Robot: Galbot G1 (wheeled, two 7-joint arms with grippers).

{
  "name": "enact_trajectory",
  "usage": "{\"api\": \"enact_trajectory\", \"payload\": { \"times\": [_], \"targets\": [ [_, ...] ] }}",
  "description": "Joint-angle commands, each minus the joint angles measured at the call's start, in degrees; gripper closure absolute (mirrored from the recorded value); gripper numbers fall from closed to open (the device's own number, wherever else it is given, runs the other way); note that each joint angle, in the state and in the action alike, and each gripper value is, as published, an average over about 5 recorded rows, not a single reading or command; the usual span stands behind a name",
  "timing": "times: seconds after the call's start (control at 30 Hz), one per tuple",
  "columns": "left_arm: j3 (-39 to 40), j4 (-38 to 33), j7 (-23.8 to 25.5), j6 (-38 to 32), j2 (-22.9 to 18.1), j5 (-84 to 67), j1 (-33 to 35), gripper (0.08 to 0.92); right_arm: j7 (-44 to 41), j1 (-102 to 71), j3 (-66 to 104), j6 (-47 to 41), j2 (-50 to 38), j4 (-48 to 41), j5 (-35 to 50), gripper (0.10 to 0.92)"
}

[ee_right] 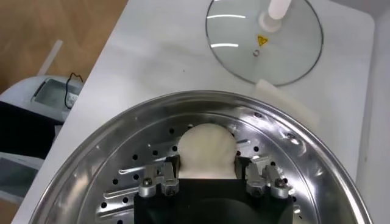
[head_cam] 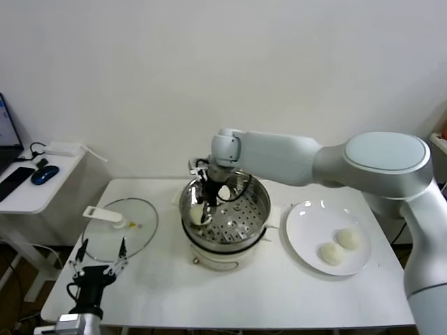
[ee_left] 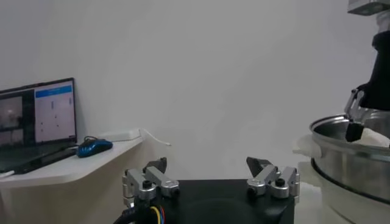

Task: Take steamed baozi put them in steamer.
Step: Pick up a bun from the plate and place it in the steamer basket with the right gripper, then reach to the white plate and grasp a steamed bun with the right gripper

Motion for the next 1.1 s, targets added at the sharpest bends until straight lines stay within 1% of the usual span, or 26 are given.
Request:
{"api": "enact_trajectory", "payload": {
  "times": [0.03,0.17,0.27,0.4,0.5,0.73,0.93,1.1],
  "targets": [
    [0.01,0.0,-0.01,-0.09,0.09,-0.2,0.12,0.177,0.31,-0.98,0.42,-0.03,0.67,-0.38,-0.69,0.434],
    [0.06,-0.05,0.0,-0.08,-0.05,-0.13,0.01,0.177,0.72,-1.29,0.7,-0.05,0.27,0.12,-1.46,0.416],
    [0.1,-0.21,0.01,0.03,-0.11,-0.07,-0.13,0.177,0.73,-1.01,0.71,-0.03,-0.27,0.63,-1.72,0.356],
    [0.09,-0.28,0.0,0.13,-0.12,-0.01,-0.29,0.177,0.49,0.34,0.82,0.06,-1.23,1.44,-1.54,0.247],
    [0.12,-0.32,0.0,0.17,-0.18,0.06,-0.29,0.177,-0.04,2.5,0.74,0.16,-2.62,3.14,-0.49,0.21],
    [0.24,-0.42,0.0,0.32,-0.29,0.16,-0.47,0.177,-1.4,10.1,-0.66,0.96,-9.69,11.17,1.08,0.203],
    [0.27,-0.51,-0.04,0.36,-0.25,0.23,-0.55,0.177,-3.55,18.77,-5.12,3.47,-22.37,19.55,1.33,0.203],
    [0.31,-0.17,-0.11,0.16,-0.07,0.11,-0.64,0.177,-5.43,22.66,-8.11,5.82,-34.28,25.05,-3.86,0.203]
  ]
}}
